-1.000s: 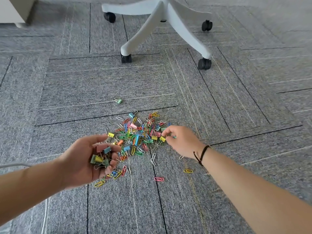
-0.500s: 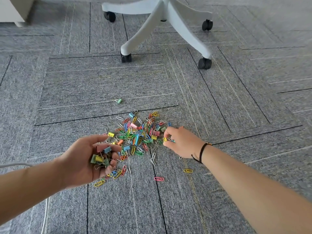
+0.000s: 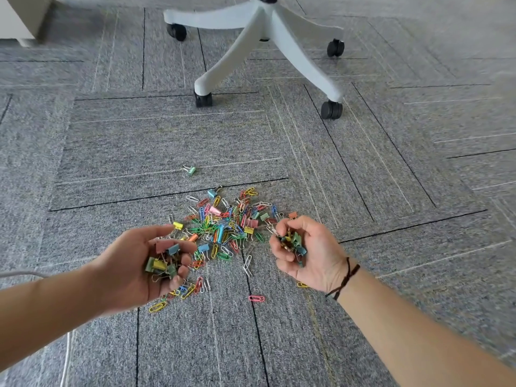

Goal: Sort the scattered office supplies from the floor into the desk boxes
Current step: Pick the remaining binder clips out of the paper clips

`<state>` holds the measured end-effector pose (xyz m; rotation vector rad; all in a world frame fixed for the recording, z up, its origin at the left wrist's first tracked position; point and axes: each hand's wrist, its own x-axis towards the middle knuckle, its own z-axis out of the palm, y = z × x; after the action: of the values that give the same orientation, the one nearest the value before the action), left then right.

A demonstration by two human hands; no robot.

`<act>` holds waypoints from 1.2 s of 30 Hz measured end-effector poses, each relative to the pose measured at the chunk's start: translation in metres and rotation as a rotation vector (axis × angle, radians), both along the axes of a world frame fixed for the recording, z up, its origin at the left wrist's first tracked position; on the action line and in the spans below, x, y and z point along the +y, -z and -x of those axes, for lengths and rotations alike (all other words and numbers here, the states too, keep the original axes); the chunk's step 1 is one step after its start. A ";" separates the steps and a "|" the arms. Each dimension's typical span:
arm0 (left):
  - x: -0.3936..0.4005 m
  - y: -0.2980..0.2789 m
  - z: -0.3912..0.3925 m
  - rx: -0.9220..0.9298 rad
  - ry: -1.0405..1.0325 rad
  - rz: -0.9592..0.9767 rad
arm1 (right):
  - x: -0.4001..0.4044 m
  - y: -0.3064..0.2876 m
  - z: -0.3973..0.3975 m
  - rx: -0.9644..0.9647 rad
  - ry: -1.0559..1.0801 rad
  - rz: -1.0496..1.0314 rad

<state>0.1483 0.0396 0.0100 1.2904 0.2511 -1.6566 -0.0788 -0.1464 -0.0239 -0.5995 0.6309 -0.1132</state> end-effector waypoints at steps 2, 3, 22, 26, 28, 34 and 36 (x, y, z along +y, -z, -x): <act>0.001 -0.001 -0.001 -0.001 0.002 0.001 | 0.001 0.001 -0.003 0.067 0.002 0.041; 0.002 -0.001 -0.002 -0.001 0.003 0.001 | 0.001 0.002 -0.005 0.119 -0.001 0.071; 0.005 0.003 -0.008 0.039 -0.008 0.006 | -0.025 0.002 -0.036 0.214 -0.013 0.116; 0.005 0.004 -0.009 0.031 -0.009 0.001 | -0.027 0.007 -0.040 0.341 -0.086 0.269; 0.004 0.005 -0.008 0.023 -0.008 -0.002 | -0.026 0.006 -0.044 0.395 -0.168 0.397; 0.003 0.009 -0.009 0.021 -0.005 -0.002 | -0.020 0.011 -0.053 0.441 -0.284 0.846; 0.003 0.010 -0.010 0.024 -0.002 -0.005 | -0.019 0.015 -0.057 0.539 -0.405 1.196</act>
<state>0.1579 0.0429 0.0004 1.2736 0.2710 -1.6716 -0.0217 -0.1649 -0.0388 -1.9450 0.9222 0.0740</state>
